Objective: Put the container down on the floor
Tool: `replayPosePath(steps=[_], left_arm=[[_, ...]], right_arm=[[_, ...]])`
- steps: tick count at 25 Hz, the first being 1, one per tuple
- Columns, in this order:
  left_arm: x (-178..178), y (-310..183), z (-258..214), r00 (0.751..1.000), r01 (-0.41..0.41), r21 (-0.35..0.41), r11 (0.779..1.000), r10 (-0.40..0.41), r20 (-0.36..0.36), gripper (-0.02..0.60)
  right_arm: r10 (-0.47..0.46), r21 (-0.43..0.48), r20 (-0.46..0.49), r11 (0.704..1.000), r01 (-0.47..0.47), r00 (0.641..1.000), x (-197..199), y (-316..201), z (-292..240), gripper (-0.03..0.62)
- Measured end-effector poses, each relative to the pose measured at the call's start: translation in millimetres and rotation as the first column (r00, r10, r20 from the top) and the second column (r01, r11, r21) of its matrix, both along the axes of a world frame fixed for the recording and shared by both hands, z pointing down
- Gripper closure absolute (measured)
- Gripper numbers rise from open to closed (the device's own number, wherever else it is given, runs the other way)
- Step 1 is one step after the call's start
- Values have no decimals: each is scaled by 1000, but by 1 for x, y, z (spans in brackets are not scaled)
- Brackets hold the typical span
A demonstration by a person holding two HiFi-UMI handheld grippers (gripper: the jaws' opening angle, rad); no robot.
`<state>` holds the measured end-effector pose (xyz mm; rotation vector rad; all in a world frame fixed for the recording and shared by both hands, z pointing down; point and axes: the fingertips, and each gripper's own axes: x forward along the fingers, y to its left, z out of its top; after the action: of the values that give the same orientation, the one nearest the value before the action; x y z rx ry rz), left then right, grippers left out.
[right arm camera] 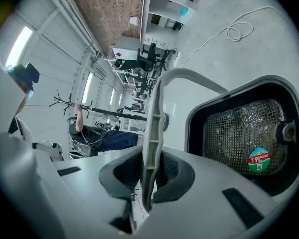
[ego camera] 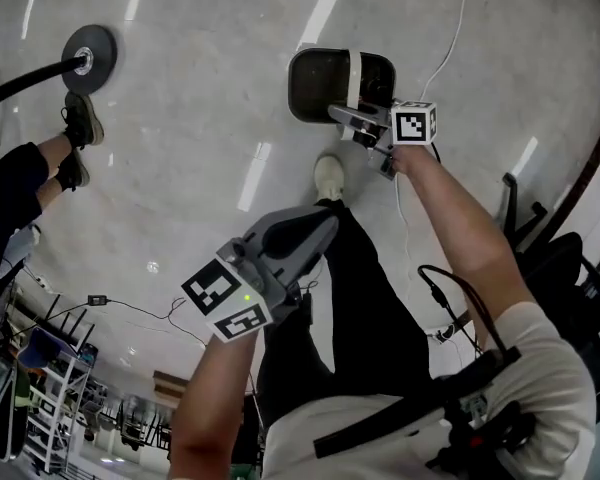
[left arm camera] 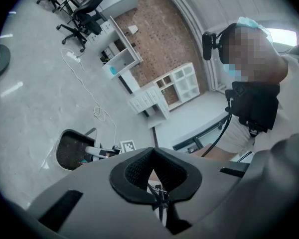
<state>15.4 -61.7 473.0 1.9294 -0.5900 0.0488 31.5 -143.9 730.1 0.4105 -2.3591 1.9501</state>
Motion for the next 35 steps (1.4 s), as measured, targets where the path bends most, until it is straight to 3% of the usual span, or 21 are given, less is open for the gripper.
replayPosePath(steps=[5,22,35], left_arm=[[7,10,14,1000,-4,-2,1000,4,-1,571],[11,20,8,1000,8,0,1000,-8,-22,571],[9,22,8,1000,9,-11,1000,-9,-27,571]], right_arm=[[-10,-6,8,1000,10,1000,-1,3,20,557],[-21,13,54,1000,20,998,-2,2,8,557],[-38,0,39,999,38,999,2,5,7,459]])
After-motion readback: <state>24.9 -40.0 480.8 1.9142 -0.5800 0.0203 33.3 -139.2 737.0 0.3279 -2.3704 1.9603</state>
